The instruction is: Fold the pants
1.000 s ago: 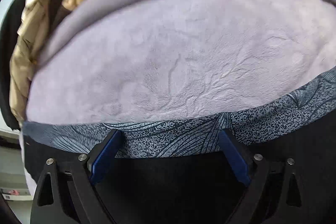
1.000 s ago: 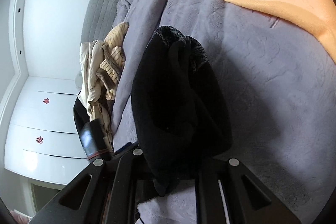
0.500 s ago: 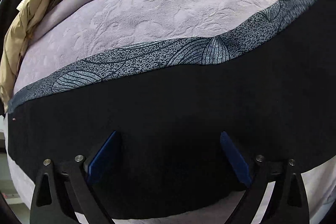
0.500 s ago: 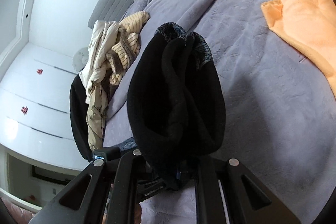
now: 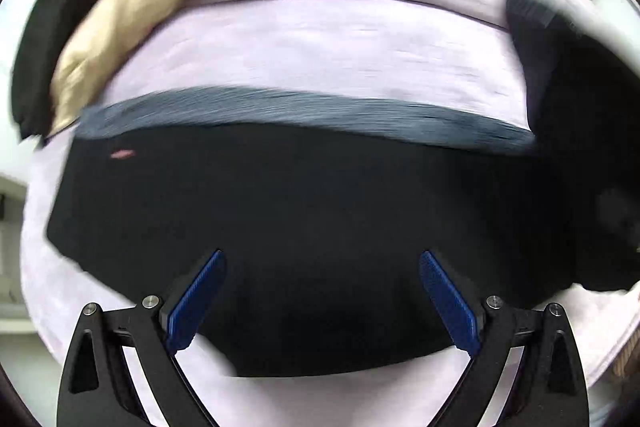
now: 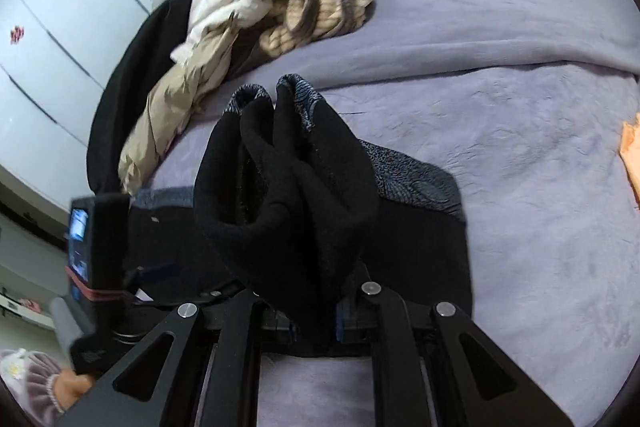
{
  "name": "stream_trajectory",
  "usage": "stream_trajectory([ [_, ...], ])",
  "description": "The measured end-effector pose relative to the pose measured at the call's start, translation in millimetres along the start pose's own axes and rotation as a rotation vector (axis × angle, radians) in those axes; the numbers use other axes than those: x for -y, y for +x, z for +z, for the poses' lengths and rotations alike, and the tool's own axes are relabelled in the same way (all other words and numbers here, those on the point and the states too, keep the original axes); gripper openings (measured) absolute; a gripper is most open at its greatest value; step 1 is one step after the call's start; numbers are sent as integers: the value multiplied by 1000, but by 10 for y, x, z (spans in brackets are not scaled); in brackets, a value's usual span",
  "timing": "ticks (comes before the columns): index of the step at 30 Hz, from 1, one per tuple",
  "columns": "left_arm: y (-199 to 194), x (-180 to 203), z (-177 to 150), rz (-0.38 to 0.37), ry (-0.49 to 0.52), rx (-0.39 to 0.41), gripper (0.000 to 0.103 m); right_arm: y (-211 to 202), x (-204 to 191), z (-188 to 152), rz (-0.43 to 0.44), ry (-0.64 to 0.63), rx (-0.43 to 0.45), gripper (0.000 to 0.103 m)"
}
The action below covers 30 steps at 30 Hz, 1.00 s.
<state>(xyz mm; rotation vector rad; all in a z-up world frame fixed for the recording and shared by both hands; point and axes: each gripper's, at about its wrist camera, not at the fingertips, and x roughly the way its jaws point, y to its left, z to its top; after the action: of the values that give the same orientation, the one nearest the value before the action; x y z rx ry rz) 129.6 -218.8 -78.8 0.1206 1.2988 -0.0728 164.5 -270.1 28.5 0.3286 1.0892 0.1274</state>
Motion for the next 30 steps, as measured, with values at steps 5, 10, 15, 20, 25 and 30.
stream_trajectory([
  [5, 75, -692, -124, 66, -110, -25, 98, 841, -692, -331, -213, -177, -126, 28],
  [10, 69, -1040, -183, 85, -141, -26, 98, 823, -1172, -563, -329, -361, -104, 58],
  [15, -4, -1058, 46, -1, -117, -1, 98, 308, -1089, -627, -84, -292, -87, 59],
  [20, -33, -636, 265, -184, -31, -36, 98, 117, -19, -629, 73, 230, -124, 59],
  [25, 226, -43, 315, -209, 95, -132, 95, 281, 797, -812, 256, 625, -111, 59],
  [30, 522, 60, 304, -267, 70, -198, 57, 536, 1091, -988, 369, 857, -125, 16],
])
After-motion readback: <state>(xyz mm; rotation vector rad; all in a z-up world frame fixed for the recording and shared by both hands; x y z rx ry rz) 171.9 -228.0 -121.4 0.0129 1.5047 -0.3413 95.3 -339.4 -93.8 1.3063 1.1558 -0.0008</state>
